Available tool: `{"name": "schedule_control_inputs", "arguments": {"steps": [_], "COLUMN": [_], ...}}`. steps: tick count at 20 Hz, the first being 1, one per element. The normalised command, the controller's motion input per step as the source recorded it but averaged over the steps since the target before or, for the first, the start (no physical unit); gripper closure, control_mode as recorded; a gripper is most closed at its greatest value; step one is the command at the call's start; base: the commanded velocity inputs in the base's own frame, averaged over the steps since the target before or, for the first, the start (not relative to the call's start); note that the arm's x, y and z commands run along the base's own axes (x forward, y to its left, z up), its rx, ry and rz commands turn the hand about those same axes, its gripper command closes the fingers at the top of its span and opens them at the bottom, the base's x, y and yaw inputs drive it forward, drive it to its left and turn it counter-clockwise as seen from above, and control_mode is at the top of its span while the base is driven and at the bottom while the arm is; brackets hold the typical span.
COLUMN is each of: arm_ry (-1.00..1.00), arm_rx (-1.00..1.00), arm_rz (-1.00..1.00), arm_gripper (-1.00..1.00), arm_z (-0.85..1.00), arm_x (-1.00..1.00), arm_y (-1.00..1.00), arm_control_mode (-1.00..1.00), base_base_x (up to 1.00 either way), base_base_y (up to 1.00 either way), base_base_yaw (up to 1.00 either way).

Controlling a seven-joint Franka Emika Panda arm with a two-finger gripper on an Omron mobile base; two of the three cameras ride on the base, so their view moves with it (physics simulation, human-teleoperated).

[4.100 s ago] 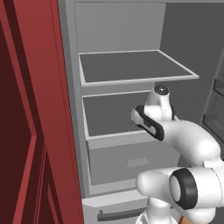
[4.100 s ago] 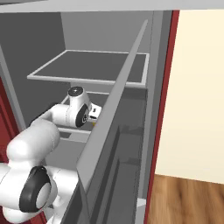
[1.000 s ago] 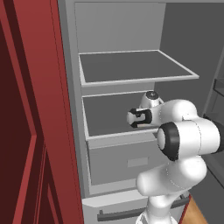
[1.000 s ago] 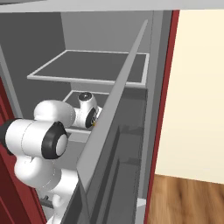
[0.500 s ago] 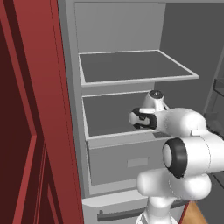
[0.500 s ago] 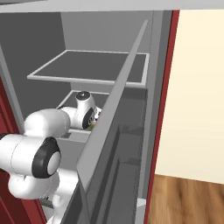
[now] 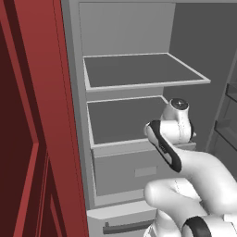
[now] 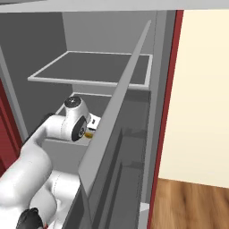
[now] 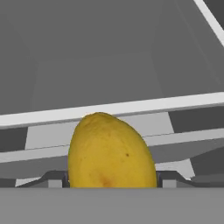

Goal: Retrieve a lemon from the fridge and place it on the cutting board with the fish.

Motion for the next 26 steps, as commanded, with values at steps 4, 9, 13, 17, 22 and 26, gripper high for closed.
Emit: {"name": "schedule_control_inputs", "arguments": {"steps": [4, 9, 13, 17, 22, 26], "arm_ry": [0.09, 0.13, 0.16, 0.05, 0.03, 0.0], "arm_rx": [0.0, 0.0, 0.0, 0.0, 0.0, 0.0], "arm_rz": [0.0, 0.0, 0.0, 0.0, 0.0, 0.0], "arm_gripper": [1.0, 1.0, 1.0, 1.0, 1.0, 1.0], "arm_z": [0.91, 0.8, 0.6, 0.16, 0.0, 0.0], "arm_x": [-0.62, -0.69, -0.79, -0.71, -0.23, 0.0], "arm_y": [0.0, 0.05, 0.15, 0.21, 0.04, 0.0], "arm_control_mode": [-1.0, -1.0, -1.0, -1.0, -1.0, -1.0], "base_base_x": [0.0, 0.0, 0.0, 0.0, 0.0, 0.0], "base_base_y": [0.0, 0.0, 0.0, 0.0, 0.0, 0.0], "base_base_yaw": [0.0, 0.0, 0.0, 0.0, 0.0, 0.0]}}
